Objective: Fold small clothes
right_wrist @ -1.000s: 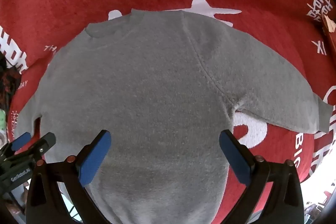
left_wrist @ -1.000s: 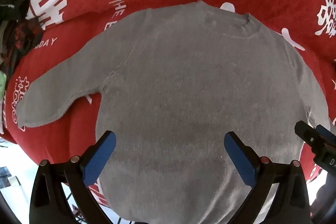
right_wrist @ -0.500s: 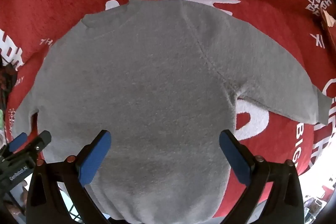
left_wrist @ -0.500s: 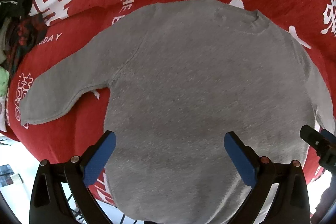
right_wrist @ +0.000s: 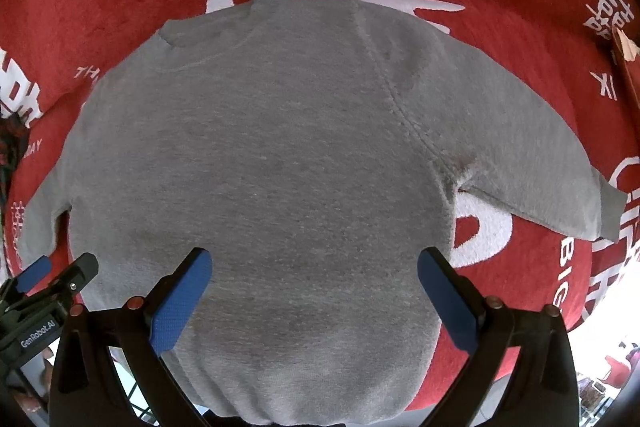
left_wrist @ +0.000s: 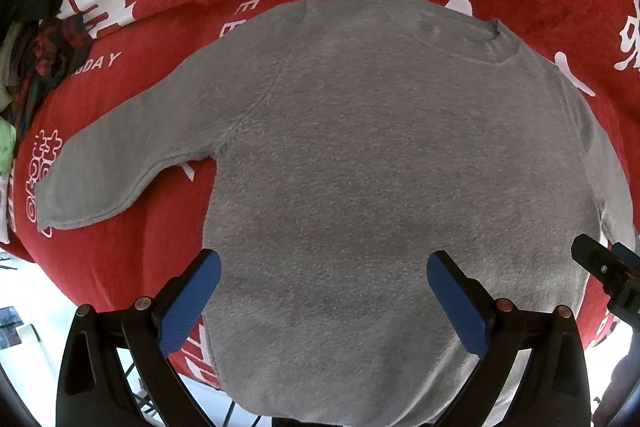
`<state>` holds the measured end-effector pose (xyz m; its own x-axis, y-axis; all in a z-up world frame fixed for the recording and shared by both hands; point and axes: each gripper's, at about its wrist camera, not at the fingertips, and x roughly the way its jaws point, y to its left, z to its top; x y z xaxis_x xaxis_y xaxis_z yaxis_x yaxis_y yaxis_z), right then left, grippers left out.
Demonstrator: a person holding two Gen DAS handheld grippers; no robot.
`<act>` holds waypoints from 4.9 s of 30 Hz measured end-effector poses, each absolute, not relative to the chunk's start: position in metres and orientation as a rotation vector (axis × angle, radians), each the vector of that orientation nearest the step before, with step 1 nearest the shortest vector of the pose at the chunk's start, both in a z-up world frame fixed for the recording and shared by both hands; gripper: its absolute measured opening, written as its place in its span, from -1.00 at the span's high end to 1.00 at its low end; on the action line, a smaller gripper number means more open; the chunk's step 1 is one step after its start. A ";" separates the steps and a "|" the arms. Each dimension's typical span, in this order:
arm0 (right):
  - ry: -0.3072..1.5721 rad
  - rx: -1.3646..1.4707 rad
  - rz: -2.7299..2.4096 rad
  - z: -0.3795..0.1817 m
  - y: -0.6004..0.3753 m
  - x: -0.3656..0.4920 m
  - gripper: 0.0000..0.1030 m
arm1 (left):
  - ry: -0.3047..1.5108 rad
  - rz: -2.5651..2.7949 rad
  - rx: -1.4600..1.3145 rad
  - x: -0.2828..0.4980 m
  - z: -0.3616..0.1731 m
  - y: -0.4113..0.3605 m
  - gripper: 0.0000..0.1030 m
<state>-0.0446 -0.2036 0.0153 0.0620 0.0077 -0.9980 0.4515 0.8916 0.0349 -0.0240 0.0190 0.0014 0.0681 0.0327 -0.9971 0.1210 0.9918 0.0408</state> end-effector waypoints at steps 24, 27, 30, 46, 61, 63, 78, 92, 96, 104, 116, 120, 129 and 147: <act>1.500 0.369 -0.262 0.008 -0.207 -0.068 -0.99 | 1.500 -0.061 0.135 -0.024 0.002 0.017 -1.00; 1.507 0.352 -0.243 0.008 -0.211 -0.067 -0.99 | 1.497 -0.061 0.137 -0.025 0.002 0.017 -1.00; 1.511 0.333 -0.223 0.008 -0.214 -0.065 -0.99 | 1.497 -0.061 0.136 -0.025 0.002 0.017 -1.00; 1.510 0.317 -0.211 0.008 -0.214 -0.061 -0.99 | 1.493 -0.055 0.130 -0.024 0.006 0.020 -1.00; 1.519 0.302 -0.210 0.006 -0.207 -0.058 -0.99 | 1.500 -0.050 0.105 -0.022 0.001 0.032 -1.00; 1.524 0.296 -0.209 0.006 -0.205 -0.056 -0.99 | 1.501 -0.049 0.097 -0.022 0.001 0.034 -1.00; 1.530 0.257 -0.184 0.008 -0.193 -0.047 -0.99 | 1.504 -0.044 0.055 -0.021 -0.004 0.048 -1.00; 1.516 0.248 -0.160 0.013 -0.172 -0.047 -0.99 | 1.505 -0.034 0.005 -0.025 -0.005 0.071 -1.00; 1.497 0.238 -0.136 0.015 -0.159 -0.046 -0.99 | 1.499 -0.007 -0.046 -0.024 -0.007 0.095 -1.00; 1.482 0.225 -0.060 0.015 -0.125 -0.043 -0.99 | 1.416 0.082 -0.395 -0.022 -0.019 0.194 -1.00; 1.515 0.161 0.046 -0.006 -0.076 -0.049 -0.99 | 1.240 0.071 -1.057 -0.009 -0.103 0.279 -1.00; 1.517 0.164 0.056 -0.009 -0.069 -0.052 -0.99 | 1.161 0.042 -1.138 -0.001 -0.100 0.287 -1.00; 1.526 0.164 0.070 -0.012 -0.058 -0.059 -0.99 | 0.994 0.259 -0.935 -0.010 -0.055 0.355 -1.00; 1.478 0.221 0.086 -0.005 -0.069 -0.071 -0.99 | 0.912 -0.055 -0.807 0.003 -0.001 0.332 0.87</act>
<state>-0.0711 -0.0692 -0.0047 0.0942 0.1924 -0.9768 0.0779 0.9767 0.1999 0.0035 0.3323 -0.0015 0.6317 -0.3673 -0.6827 -0.2820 0.7114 -0.6437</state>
